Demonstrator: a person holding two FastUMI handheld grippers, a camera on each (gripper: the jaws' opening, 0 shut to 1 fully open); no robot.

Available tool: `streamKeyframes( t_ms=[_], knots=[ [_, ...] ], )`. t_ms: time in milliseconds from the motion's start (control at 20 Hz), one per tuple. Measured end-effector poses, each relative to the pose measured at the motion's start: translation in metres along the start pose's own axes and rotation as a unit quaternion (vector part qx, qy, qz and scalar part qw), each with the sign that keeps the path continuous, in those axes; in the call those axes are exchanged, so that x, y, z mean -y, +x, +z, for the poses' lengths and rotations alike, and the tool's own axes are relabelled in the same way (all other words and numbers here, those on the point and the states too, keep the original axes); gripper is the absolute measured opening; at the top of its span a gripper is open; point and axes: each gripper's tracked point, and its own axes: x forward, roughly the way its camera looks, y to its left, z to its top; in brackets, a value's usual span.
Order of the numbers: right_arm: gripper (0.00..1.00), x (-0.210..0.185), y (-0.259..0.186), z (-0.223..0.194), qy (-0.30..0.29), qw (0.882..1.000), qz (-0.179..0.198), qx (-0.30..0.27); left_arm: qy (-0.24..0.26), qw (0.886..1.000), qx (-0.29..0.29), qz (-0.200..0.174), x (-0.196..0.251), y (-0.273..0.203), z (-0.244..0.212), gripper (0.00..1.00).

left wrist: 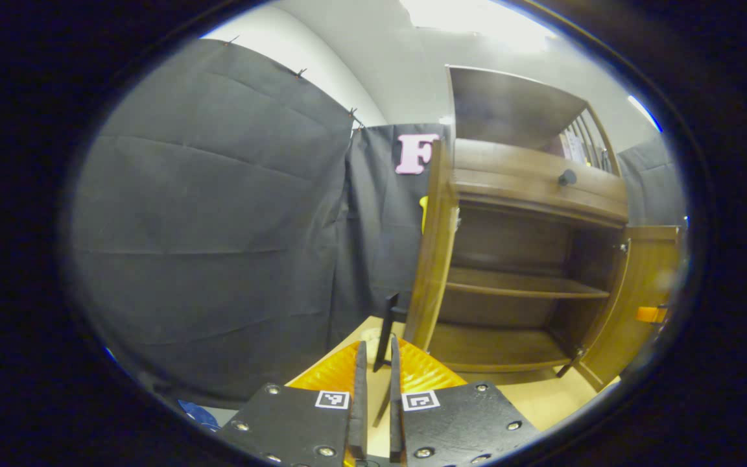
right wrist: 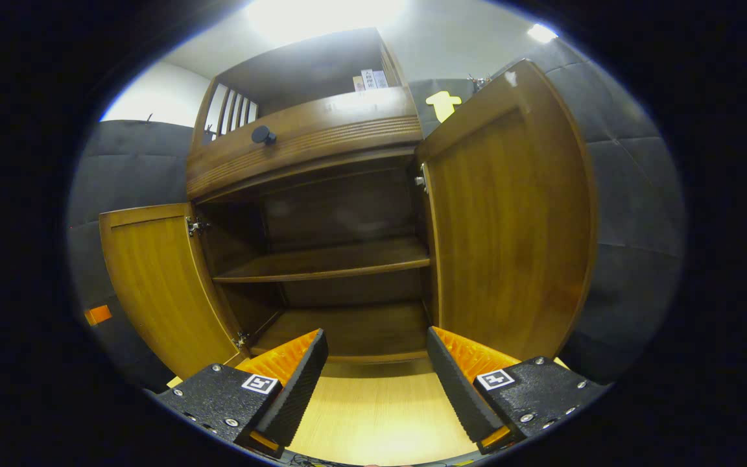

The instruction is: Open the right door of the double-door shoe cabinet with the right hand, and open the left door with the left hand.

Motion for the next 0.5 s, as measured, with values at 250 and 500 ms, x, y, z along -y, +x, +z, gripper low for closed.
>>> streamKeyframes(
  t_ms=[250, 500],
  knots=[
    [0.95, 0.006, -0.032, -0.001, 0.004, 1.000, 0.026, -0.004, 0.005, 1.000, 0.020, -0.015, 0.074, -0.012, 0.017, 0.70],
    [0.91, 0.026, -0.044, -0.016, -0.015, 0.999, 0.032, -0.012, 0.019, 0.999, 0.048, 0.000, 0.139, -0.037, 0.009, 1.00]
  ],
)
